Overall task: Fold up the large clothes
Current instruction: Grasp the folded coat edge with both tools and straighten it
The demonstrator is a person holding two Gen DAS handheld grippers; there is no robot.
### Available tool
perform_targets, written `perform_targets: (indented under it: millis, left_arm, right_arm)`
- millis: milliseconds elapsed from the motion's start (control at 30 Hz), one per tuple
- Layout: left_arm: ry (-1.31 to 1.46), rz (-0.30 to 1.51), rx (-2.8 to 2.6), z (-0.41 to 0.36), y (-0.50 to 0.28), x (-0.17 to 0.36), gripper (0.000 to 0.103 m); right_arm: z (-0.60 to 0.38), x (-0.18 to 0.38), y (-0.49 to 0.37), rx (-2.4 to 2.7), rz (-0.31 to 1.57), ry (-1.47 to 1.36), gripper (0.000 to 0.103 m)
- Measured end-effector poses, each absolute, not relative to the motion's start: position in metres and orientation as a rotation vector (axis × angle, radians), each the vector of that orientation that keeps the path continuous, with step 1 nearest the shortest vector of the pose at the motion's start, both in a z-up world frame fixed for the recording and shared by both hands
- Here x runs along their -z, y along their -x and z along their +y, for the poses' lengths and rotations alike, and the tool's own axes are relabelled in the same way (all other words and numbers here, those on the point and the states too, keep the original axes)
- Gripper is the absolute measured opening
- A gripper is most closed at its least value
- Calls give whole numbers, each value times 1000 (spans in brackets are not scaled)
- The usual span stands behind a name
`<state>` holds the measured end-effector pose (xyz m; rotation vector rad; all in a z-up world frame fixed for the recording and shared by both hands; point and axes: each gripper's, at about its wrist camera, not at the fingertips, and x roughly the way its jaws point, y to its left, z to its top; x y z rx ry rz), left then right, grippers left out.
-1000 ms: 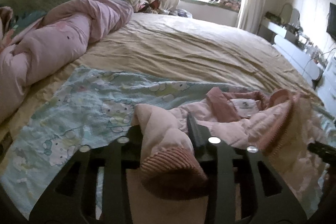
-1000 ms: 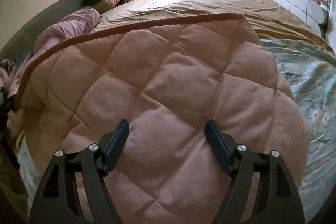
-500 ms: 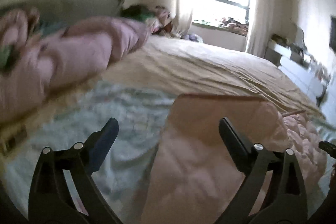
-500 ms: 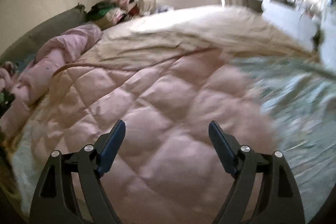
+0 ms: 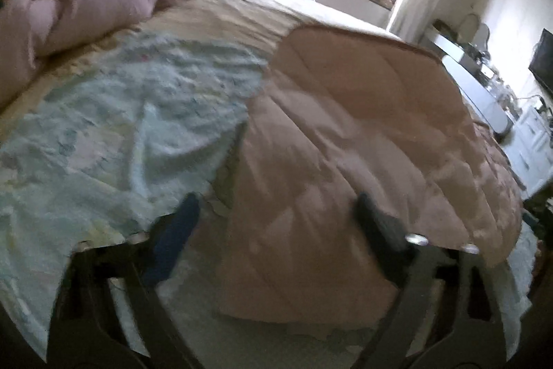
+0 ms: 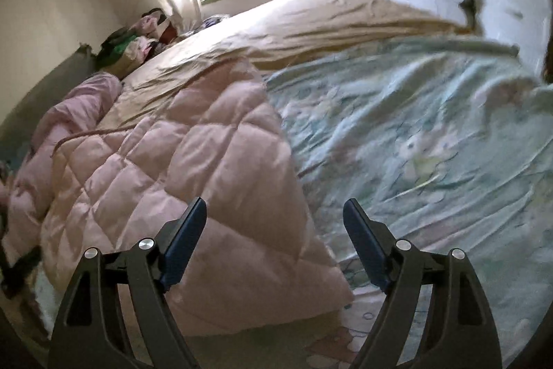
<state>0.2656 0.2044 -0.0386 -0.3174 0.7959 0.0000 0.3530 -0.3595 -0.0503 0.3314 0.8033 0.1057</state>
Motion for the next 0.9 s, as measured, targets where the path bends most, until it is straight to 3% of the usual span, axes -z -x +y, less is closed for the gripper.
perform_targets:
  millis: [67,100,133,233,267,567,767,900]
  left_arm:
    - [309,801,-11,198,-266,41,38]
    - [301,798,-16,196,-266,41,27]
    - [292,789,-25,193,-266,39,24]
    - [270,752,-63,190,-270,30,15]
    - [265,744,-82,190,-274,29,9]
    - [282,783,-170,196,-324,35,7]
    - [264,817,-153,195,-334,55,8]
    - [274,811,-155,195,-331,55,8]
  right_arm:
    - [-355,59,-358,-164,844,-337,50]
    - [-353,60,-358,-171,842,-321,45]
    - [-349,59,-356,-165,824,-291,35]
    - [-345,52,-357,-153,788,-311,26]
    - [-345,49,-359,-143,784,-328,25]
    - [-334,50,-417,3,860,-353,19]
    - [-323,73,-427,29,902,-288,20]
    - [-316,53,-413,84,851,-213,25]
